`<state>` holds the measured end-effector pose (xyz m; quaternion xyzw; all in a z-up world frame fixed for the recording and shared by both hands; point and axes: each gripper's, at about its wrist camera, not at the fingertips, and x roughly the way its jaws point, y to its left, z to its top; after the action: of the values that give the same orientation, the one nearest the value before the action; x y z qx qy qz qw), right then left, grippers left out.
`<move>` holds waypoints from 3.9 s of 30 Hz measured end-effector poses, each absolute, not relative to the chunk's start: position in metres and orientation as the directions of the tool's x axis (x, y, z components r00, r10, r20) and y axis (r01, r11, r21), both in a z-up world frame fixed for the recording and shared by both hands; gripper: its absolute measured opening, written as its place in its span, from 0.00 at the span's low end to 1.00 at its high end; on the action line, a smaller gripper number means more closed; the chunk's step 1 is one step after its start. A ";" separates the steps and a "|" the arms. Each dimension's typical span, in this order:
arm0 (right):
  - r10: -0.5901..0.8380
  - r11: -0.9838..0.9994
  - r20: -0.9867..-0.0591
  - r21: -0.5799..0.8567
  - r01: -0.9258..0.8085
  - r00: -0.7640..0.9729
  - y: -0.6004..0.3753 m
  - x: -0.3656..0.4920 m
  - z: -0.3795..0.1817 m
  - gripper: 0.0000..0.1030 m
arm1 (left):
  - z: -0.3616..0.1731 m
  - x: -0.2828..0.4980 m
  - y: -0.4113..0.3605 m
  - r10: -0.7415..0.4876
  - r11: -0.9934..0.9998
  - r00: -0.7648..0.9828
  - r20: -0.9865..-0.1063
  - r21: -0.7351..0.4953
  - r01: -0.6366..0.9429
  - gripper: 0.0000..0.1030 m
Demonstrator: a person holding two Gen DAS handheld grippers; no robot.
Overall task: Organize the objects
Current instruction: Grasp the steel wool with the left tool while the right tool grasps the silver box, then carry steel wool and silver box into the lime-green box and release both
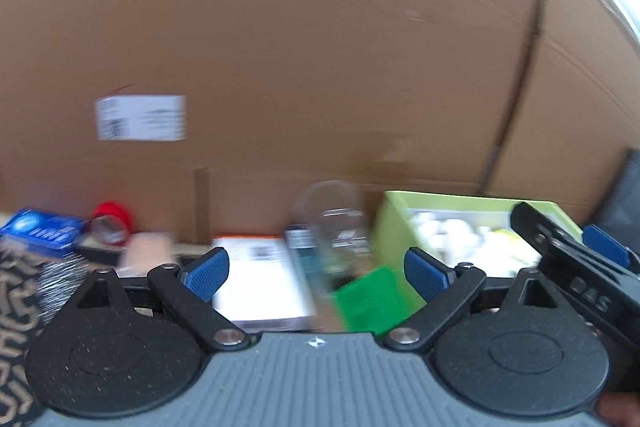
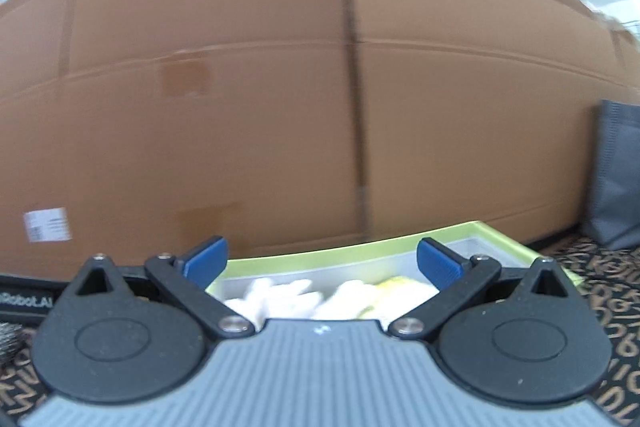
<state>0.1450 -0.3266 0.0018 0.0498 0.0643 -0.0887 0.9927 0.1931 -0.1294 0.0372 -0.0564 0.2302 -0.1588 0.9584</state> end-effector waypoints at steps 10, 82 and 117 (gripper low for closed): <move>0.077 0.996 -0.188 -0.030 -0.084 0.979 -0.258 0.149 -0.012 1.00 | 0.007 0.209 -0.036 -0.184 0.967 0.846 -0.500 -0.248 0.064 0.94; 0.281 0.958 -0.392 0.061 -0.280 0.876 -0.241 0.165 -0.019 0.21 | 0.016 0.198 -0.055 -0.215 0.976 0.821 -0.529 -0.112 0.184 0.37; -0.366 0.887 -0.188 0.226 0.402 0.912 -0.432 0.147 0.003 0.21 | 0.054 0.208 -0.247 -0.585 0.807 0.681 -0.441 -0.233 0.542 0.37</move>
<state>0.1471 -0.4321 0.0031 0.1309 0.0701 -0.1982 0.9689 0.2076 -0.2472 0.0542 -0.0418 0.2547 -0.3076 0.9159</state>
